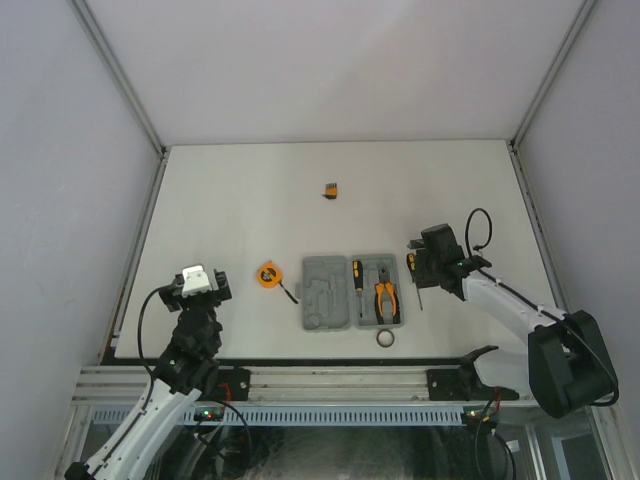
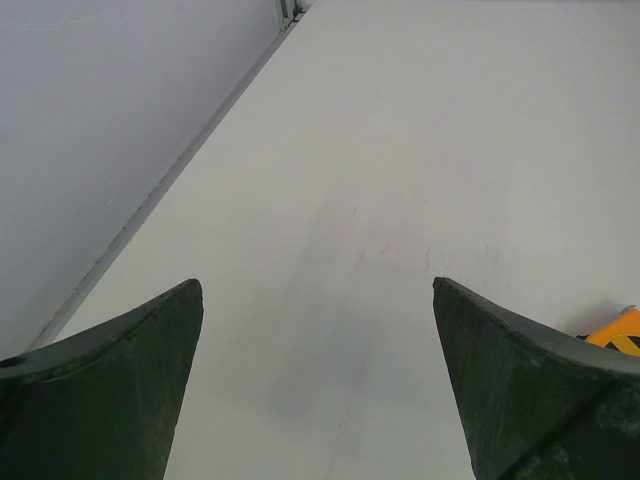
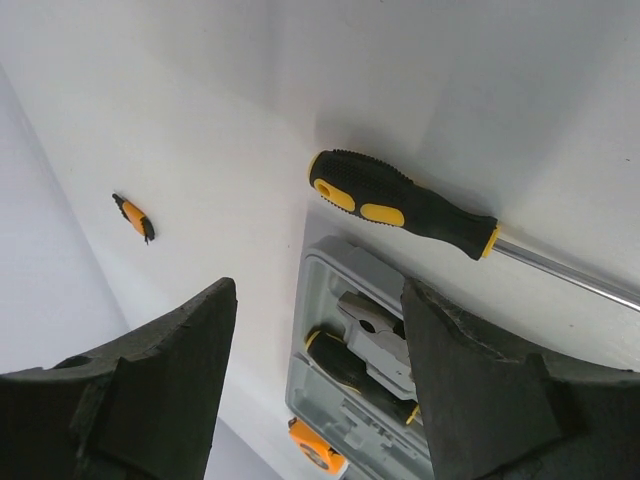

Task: Sort the tools into containers
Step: Pick up the screwdriver from the center of the board.

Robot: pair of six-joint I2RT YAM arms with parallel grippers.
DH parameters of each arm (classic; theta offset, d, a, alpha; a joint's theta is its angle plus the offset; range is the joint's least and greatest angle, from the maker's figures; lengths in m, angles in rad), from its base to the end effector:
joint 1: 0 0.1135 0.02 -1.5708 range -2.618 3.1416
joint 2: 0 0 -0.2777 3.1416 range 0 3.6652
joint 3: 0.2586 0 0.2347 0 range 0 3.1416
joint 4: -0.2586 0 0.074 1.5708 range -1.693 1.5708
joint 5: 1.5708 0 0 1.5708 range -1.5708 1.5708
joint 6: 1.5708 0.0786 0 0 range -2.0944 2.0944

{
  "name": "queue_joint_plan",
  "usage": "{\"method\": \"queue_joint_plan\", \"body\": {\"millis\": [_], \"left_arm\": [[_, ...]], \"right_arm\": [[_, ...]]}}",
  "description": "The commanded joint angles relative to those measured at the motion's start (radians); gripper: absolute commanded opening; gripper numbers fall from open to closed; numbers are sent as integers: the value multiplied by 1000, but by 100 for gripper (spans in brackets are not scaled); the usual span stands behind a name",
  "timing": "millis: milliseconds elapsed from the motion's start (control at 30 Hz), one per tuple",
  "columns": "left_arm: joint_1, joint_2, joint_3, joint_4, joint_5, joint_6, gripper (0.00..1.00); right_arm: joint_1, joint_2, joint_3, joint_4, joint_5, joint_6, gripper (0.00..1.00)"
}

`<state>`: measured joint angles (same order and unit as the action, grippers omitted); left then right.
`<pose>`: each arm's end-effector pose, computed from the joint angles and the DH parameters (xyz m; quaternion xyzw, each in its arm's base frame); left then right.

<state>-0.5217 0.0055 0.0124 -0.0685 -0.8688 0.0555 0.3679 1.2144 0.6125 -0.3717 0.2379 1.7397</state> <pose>0.1108 0.0055 0.1689 -0.0883 0.7156 0.1548 0.6754 0.2200 0.0650 0.1704 0.6281 0.7123 0.1979 0.2430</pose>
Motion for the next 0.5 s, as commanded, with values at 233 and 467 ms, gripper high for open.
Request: {"method": "queue_joint_plan", "body": {"millis": [233, 467], "left_arm": [[-1, -210, -83, 9, -9, 7, 100], [-1, -210, -83, 8, -11, 7, 100]], "right_arm": [[-19, 97, 0, 20, 5, 149, 67], [-57, 156, 0, 45, -13, 201, 67]]}}
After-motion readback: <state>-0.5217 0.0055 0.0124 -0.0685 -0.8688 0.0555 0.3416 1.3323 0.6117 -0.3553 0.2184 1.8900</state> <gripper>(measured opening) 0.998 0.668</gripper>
